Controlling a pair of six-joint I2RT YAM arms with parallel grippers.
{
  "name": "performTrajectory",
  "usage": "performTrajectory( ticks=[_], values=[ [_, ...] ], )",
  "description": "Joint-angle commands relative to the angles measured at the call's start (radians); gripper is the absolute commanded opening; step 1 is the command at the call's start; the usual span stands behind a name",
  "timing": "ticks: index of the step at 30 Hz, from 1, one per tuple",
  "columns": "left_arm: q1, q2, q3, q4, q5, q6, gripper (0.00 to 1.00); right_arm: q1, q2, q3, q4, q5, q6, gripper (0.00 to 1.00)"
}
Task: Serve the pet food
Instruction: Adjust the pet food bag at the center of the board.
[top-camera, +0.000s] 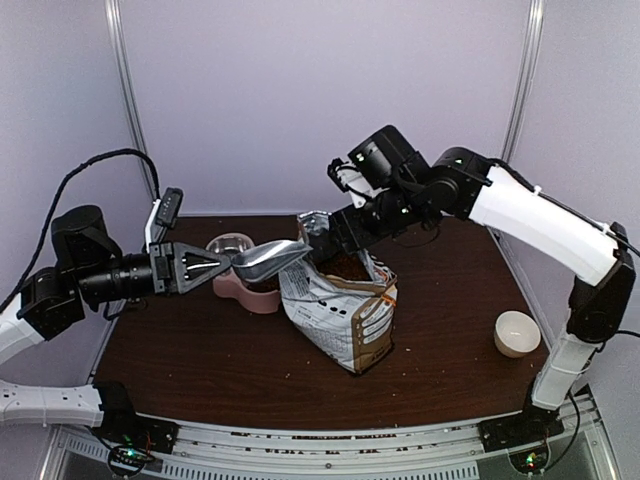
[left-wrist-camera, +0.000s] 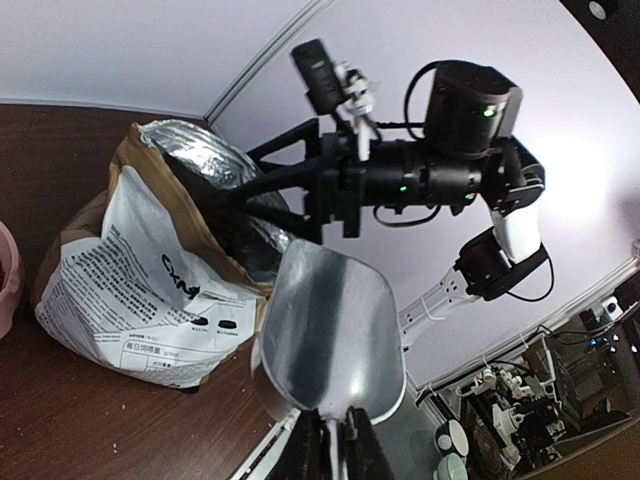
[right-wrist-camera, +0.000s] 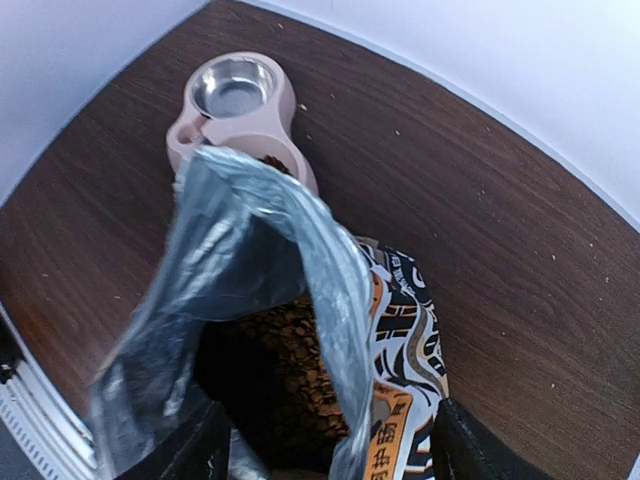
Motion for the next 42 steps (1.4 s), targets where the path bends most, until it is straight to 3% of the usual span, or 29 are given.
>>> performTrajectory(
  ticks=[1, 3, 6, 9, 10, 14, 19, 24, 29, 32, 37, 42],
  values=[
    [0.008, -0.027, -0.005, 0.045, -0.043, -0.024, 0.0, -0.008, 0.105, 0.044, -0.103, 0.142, -0.002, 0.69],
    [0.007, -0.038, -0.007, 0.04, -0.057, -0.033, 0.0, -0.008, 0.156, 0.092, -0.145, 0.186, -0.006, 0.65],
    [0.008, -0.049, -0.009, 0.034, -0.076, -0.04, 0.0, -0.015, 0.191, 0.139, -0.173, 0.206, -0.012, 0.39],
    [0.008, -0.043, -0.003, 0.031, -0.087, -0.037, 0.0, -0.037, 0.169, 0.144, -0.167, 0.212, -0.018, 0.05],
    [0.008, -0.036, 0.002, 0.03, -0.087, -0.031, 0.0, -0.053, 0.158, 0.144, -0.166, 0.214, -0.023, 0.0],
    [0.008, 0.022, 0.057, 0.015, -0.073, 0.008, 0.0, -0.155, 0.113, 0.162, -0.187, 0.238, -0.065, 0.0],
    [0.009, 0.11, 0.14, 0.02, -0.033, 0.057, 0.0, -0.289, 0.066, 0.307, -0.228, 0.232, -0.108, 0.0],
    [0.01, 0.162, 0.158, 0.061, 0.014, 0.066, 0.0, -0.316, 0.04, 0.38, -0.244, 0.201, -0.118, 0.0],
    [0.012, 0.164, 0.151, 0.084, 0.028, 0.076, 0.0, -0.259, -0.002, 0.345, -0.215, 0.247, -0.105, 0.0],
    [0.012, 0.152, 0.129, 0.09, 0.03, 0.082, 0.0, -0.222, -0.033, 0.311, -0.199, 0.198, -0.063, 0.0],
    [0.011, 0.172, 0.126, -0.014, -0.021, 0.111, 0.0, -0.074, -0.103, 0.079, -0.094, 0.172, 0.032, 0.0],
    [-0.017, 0.236, 0.138, -0.077, -0.04, 0.133, 0.0, 0.069, -0.151, -0.179, 0.118, 0.117, 0.176, 0.0]
  ],
)
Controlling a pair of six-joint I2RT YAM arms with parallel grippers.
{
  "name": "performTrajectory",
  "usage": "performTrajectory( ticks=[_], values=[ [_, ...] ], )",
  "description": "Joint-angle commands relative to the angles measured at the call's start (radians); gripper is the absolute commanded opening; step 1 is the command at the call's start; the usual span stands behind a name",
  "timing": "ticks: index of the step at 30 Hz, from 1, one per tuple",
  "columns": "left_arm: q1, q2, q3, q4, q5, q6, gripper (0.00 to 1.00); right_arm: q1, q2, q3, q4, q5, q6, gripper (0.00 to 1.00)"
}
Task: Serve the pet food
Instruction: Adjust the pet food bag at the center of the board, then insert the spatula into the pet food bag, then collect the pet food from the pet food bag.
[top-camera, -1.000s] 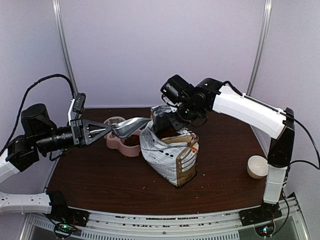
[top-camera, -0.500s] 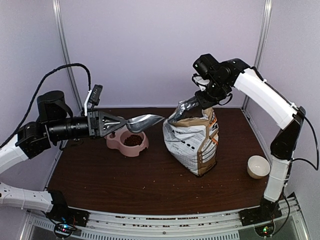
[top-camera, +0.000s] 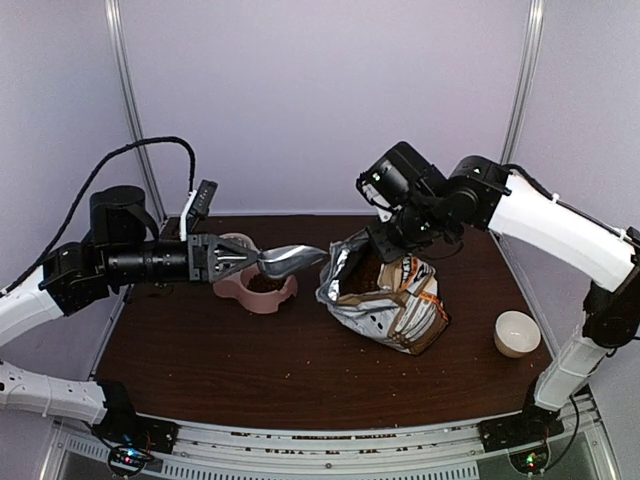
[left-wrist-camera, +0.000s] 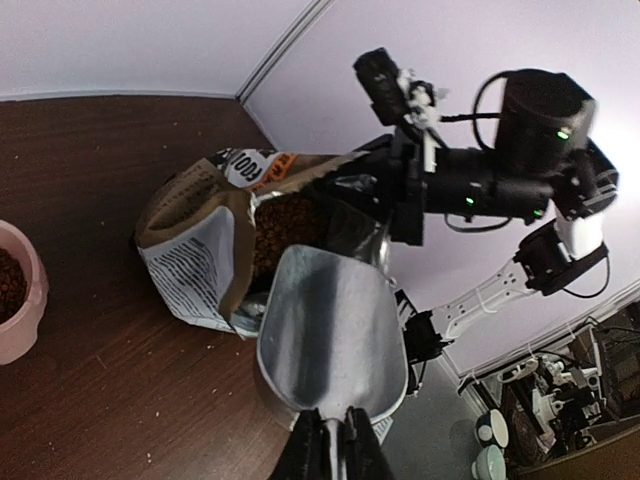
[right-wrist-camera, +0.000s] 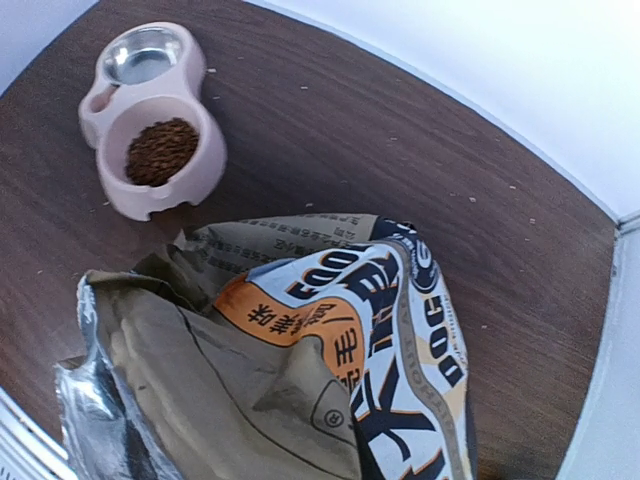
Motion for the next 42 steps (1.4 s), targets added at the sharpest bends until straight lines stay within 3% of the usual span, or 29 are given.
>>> performTrajectory(
  ticks=[1, 5, 13, 22, 32, 38, 42],
  values=[
    [-0.032, 0.064, 0.017, -0.047, -0.039, 0.046, 0.0, 0.119, -0.084, -0.131, 0.296, -0.055, 0.183, 0.0],
    [-0.109, 0.125, 0.07, -0.171, -0.131, 0.07, 0.0, 0.188, -0.072, -0.21, 0.354, -0.032, 0.259, 0.0],
    [-0.237, 0.172, 0.051, -0.209, -0.351, 0.001, 0.0, 0.27, -0.078, -0.265, 0.395, 0.002, 0.298, 0.0],
    [-0.282, 0.494, 0.18, -0.248, -0.571, 0.014, 0.0, 0.326, -0.105, -0.308, 0.472, 0.006, 0.323, 0.0],
    [-0.27, 0.796, 0.154, 0.263, -0.474, 0.06, 0.0, 0.324, -0.2, -0.447, 0.551, 0.023, 0.373, 0.0],
    [-0.238, 0.815, 0.047, 0.658, -0.446, 0.116, 0.0, 0.307, -0.245, -0.518, 0.575, 0.02, 0.408, 0.0],
    [-0.211, 0.79, -0.007, 0.771, -0.382, 0.131, 0.0, 0.283, -0.273, -0.519, 0.574, 0.023, 0.405, 0.0]
  ],
)
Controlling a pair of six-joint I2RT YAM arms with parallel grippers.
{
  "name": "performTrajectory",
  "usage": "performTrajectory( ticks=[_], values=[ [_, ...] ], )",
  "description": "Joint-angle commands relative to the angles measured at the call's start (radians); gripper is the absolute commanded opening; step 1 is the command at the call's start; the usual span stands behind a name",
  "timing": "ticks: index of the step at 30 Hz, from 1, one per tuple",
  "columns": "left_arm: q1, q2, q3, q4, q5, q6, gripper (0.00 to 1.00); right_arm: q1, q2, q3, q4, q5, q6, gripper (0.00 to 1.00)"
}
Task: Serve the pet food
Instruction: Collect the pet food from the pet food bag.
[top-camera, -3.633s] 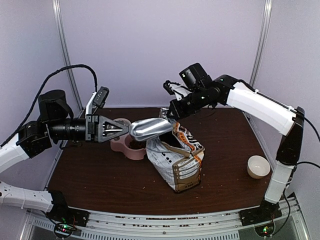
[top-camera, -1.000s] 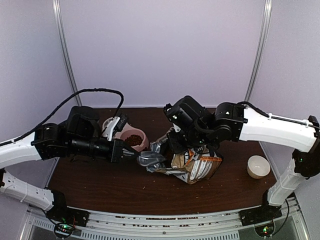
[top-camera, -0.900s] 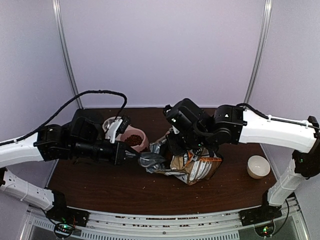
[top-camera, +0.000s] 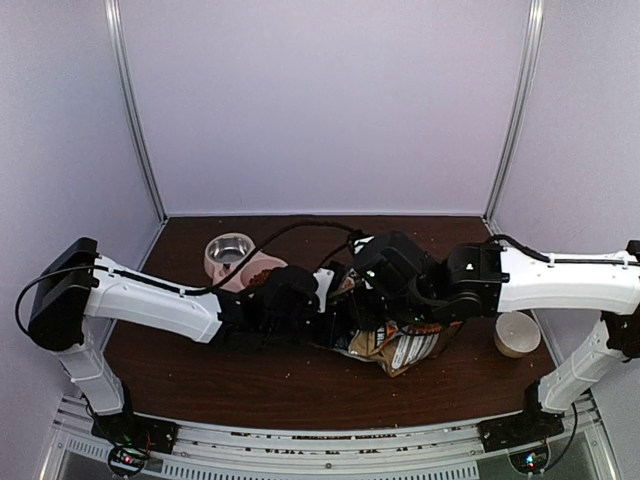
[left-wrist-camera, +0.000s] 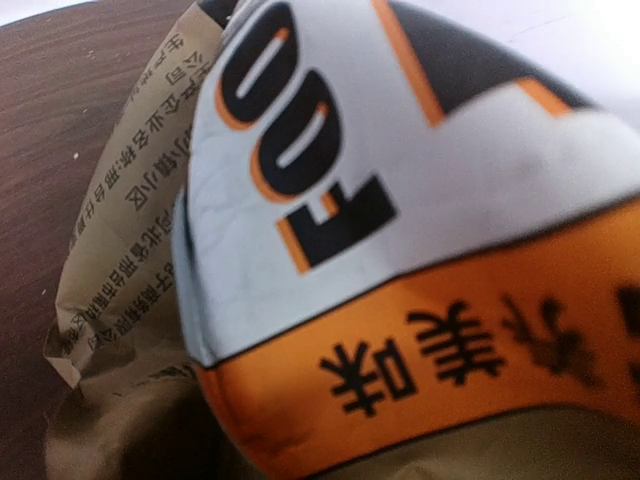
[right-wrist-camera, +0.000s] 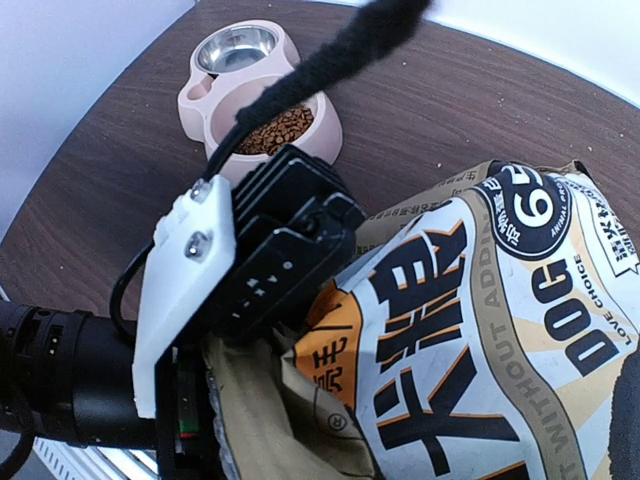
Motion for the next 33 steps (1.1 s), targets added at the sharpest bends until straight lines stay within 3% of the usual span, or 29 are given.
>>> performTrajectory(
  ticks=[1, 14, 33],
  values=[
    [0.063, -0.027, -0.068, 0.352, 0.028, 0.044, 0.0, -0.01, -0.098, 0.026, 0.083, -0.019, 0.045, 0.0],
    [0.072, -0.162, -0.284, 0.574, 0.118, 0.143, 0.0, -0.096, -0.16, 0.028, 0.04, -0.056, 0.032, 0.0],
    [0.072, -0.375, -0.355, 0.492, 0.118, 0.2, 0.0, -0.172, -0.18, -0.012, 0.043, -0.075, 0.027, 0.0]
  ],
)
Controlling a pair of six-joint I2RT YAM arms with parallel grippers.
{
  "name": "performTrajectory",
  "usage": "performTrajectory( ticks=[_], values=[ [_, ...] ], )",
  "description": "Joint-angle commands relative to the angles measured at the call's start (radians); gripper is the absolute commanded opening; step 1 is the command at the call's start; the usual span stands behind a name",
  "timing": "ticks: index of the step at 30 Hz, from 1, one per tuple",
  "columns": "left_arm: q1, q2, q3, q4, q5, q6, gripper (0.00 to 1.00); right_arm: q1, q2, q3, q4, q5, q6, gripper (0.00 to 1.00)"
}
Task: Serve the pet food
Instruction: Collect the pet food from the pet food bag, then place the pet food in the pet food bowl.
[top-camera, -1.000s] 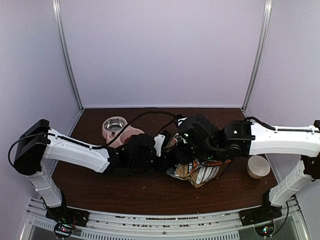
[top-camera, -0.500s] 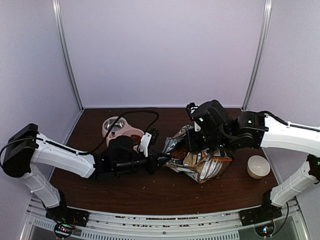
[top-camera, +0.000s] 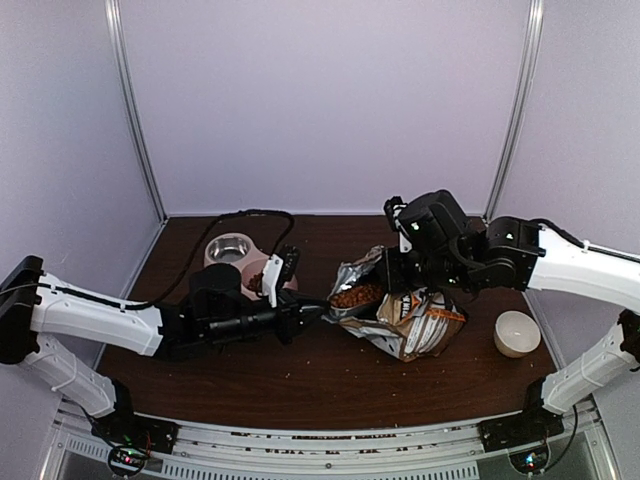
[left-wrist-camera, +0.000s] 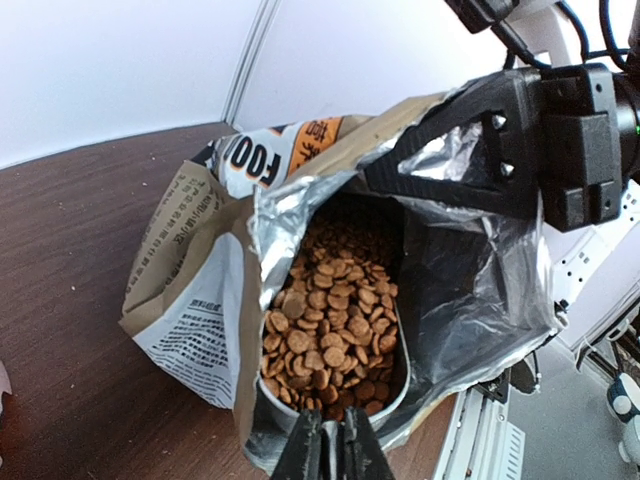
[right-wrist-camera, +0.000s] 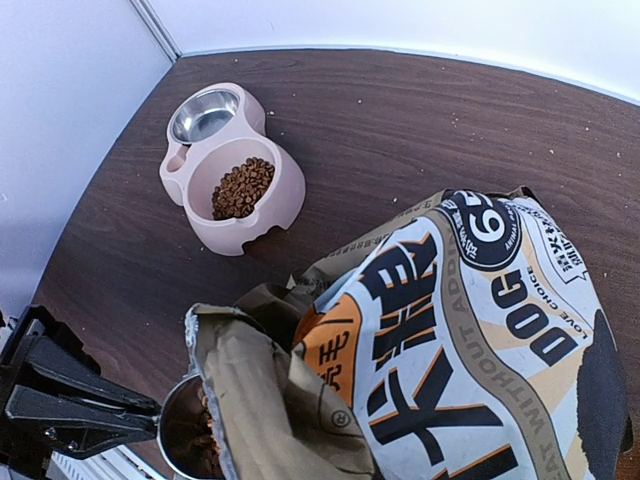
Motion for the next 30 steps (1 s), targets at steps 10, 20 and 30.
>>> performTrajectory(
  ticks=[10, 20, 30],
  values=[
    [0.017, -0.098, 0.037, -0.043, 0.037, 0.209, 0.0, -0.02, -0.049, -0.014, 0.072, -0.006, 0.021, 0.0],
    [-0.001, -0.033, 0.134, -0.128, -0.005, 0.391, 0.0, -0.024, -0.063, -0.021, 0.077, -0.01, 0.029, 0.0],
    [-0.006, -0.104, 0.039, -0.011, -0.01, 0.349, 0.0, -0.043, -0.08, -0.031, 0.067, -0.004, 0.036, 0.0]
  ],
)
